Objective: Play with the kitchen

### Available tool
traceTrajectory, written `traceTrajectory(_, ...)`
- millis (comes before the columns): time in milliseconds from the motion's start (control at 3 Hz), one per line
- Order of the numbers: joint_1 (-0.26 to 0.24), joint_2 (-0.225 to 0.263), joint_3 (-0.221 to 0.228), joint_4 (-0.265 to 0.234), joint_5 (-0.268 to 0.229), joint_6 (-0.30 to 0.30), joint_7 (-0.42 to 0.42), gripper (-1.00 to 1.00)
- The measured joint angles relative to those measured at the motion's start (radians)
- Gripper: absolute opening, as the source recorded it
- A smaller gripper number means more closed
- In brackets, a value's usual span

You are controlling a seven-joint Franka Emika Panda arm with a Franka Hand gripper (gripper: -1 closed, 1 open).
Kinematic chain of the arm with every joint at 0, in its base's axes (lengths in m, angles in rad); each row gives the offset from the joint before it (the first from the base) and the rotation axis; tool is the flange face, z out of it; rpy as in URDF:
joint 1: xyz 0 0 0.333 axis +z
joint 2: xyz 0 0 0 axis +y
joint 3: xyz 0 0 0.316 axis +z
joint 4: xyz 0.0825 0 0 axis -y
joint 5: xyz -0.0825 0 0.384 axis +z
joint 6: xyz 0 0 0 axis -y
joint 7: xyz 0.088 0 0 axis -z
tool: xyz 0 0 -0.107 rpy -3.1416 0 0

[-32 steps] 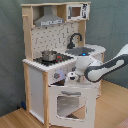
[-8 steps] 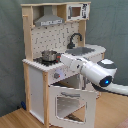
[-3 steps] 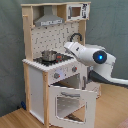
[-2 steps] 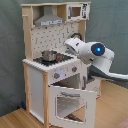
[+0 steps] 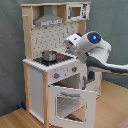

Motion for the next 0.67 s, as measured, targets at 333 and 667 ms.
traceTrajectory(333,-0.034,0.042,0.009,0.062,0.058,-0.064,0.004,1.0)
traceTrajectory(667,-0.083,0.082,0.029,0.129,0.118,-0.114,0.007,1.0)
